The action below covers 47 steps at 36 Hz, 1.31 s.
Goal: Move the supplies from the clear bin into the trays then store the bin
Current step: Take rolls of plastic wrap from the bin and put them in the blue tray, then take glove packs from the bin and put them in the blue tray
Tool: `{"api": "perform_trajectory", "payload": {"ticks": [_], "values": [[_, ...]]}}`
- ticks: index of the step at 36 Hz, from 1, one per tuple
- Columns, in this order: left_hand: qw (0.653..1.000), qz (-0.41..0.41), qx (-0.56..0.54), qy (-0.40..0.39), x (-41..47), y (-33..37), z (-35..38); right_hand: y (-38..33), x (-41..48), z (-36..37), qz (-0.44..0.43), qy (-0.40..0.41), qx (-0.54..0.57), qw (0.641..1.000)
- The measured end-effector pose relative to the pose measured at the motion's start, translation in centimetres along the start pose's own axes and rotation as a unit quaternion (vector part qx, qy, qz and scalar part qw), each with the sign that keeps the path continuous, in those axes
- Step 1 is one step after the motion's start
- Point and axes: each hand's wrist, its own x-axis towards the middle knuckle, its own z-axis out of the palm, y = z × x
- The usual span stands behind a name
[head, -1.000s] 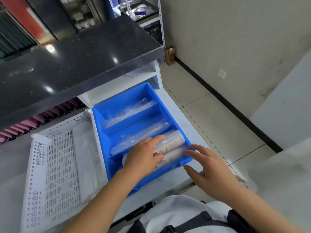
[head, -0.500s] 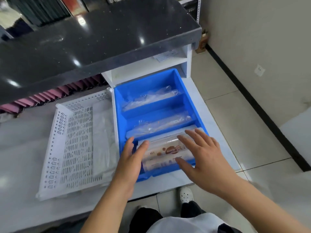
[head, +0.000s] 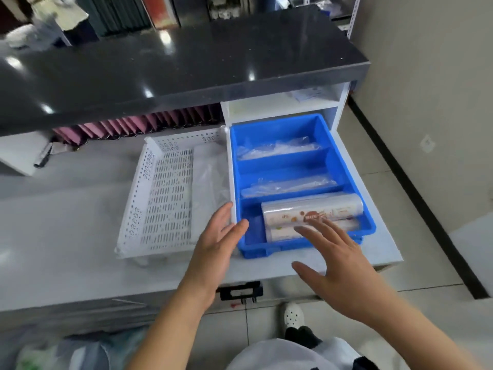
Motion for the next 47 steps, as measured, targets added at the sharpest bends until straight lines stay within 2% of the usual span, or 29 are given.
{"api": "perform_trajectory", "payload": {"ticks": [4,9,14,17,21,26,33,37,42,47], "values": [[0.996,0.040,0.043,0.067,-5.3,-2.9,-5.4,-4.2,-1.6,2.6,-0.009,-0.042,-0.007,0.999],[0.987,-0.018,0.094,0.130,-12.2,-7.4,-13.6,-11.1,-3.2,6.3,-0.067,-0.090,-0.016,0.994],[0.962,-0.099,0.111,0.230,-19.0,-12.7,-21.8,-17.2,-4.6,11.5,-0.120,-0.140,-0.017,0.983],[0.944,-0.106,0.097,0.298,-23.5,-15.9,-25.4,-20.3,-5.5,15.4,-0.155,-0.187,-0.034,0.969],[0.908,-0.151,0.023,0.390,-29.4,-19.6,-28.3,-25.1,-6.4,19.4,-0.217,-0.266,-0.080,0.936],[0.865,-0.181,-0.064,0.465,-35.8,-23.4,-30.3,-31.3,-6.6,23.1,-0.297,-0.313,-0.097,0.897],[0.794,-0.240,-0.097,0.550,-40.6,-27.9,-33.6,-40.3,-4.8,30.7,-0.376,-0.367,-0.123,0.842],[0.775,-0.263,-0.110,0.564,-41.2,-28.8,-36.5,-45.6,-3.6,35.4,-0.410,-0.389,-0.110,0.818],[0.734,-0.306,-0.147,0.588,-40.4,-31.4,-41.4,-51.6,-1.1,44.6,-0.405,-0.446,-0.122,0.789],[0.670,-0.342,-0.270,0.602,-37.7,-34.5,-46.5,-55.1,2.1,55.3,-0.326,-0.520,-0.183,0.768]]}}
